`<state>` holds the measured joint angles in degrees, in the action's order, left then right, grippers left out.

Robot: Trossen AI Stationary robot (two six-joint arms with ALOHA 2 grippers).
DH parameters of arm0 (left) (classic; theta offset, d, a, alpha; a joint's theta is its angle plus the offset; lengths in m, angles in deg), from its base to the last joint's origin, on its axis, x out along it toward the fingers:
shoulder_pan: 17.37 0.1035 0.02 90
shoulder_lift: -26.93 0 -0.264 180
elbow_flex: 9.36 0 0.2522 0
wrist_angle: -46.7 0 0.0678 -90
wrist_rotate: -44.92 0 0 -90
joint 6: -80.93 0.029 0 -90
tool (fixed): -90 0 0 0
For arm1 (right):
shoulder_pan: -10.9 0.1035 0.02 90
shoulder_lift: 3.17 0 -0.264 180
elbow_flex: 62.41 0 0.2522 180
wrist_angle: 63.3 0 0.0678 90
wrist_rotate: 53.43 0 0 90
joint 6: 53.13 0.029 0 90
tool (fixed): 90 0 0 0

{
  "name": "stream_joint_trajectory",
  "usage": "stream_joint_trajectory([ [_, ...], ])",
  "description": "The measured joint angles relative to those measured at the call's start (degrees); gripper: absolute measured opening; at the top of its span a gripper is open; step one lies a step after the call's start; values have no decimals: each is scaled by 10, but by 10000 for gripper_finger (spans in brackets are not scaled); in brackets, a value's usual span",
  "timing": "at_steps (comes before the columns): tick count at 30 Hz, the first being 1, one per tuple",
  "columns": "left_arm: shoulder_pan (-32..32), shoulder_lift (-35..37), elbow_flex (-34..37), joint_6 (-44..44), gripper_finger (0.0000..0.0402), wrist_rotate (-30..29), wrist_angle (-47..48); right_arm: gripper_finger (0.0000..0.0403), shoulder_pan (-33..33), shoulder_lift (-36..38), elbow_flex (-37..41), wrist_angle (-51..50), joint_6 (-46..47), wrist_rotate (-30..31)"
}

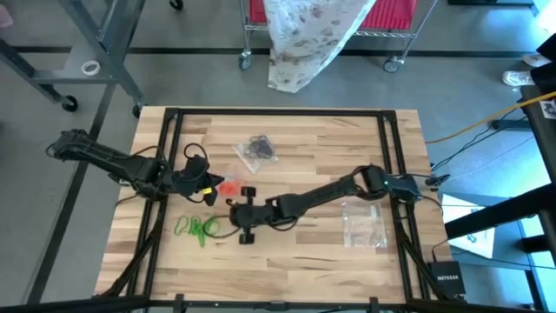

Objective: Sort rubber bands
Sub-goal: Put the orange rubber band into the transparent zip bag

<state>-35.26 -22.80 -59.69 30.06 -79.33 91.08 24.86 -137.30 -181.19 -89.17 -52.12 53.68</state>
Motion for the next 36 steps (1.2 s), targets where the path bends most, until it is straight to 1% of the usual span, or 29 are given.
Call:
stream_joint_trajectory([
  [3,-7,0,0,-4,0,12,5,2,15,35,1,-61,-1,23],
  [5,-14,0,0,-4,0,22,5,2,21,59,1,-76,-1,38],
  [7,-21,0,1,-2,0,24,3,2,23,84,1,-79,0,49],
  [10,-29,0,11,-1,0,25,-2,2,21,102,-2,-73,6,50],
  [16,-47,-6,45,-26,0,26,-46,2,1,100,0,-67,19,48],
  [23,-54,-7,45,1,0,25,-87,3,-17,78,1,-51,22,14],
  [25,-54,-7,45,3,0,25,-90,3,-20,76,0,-44,27,13],
  [28,-54,-7,45,3,0,25,-89,4,-20,75,0,-60,35,11],
  [31,-54,-7,45,3,0,25,-90,22,-20,74,0,-85,35,13],
  [33,-54,-7,45,3,0,25,-91,46,-20,74,0,-105,37,30],
  [36,-54,-7,45,3,0,30,-95,91,-20,74,0,-109,47,47],
])
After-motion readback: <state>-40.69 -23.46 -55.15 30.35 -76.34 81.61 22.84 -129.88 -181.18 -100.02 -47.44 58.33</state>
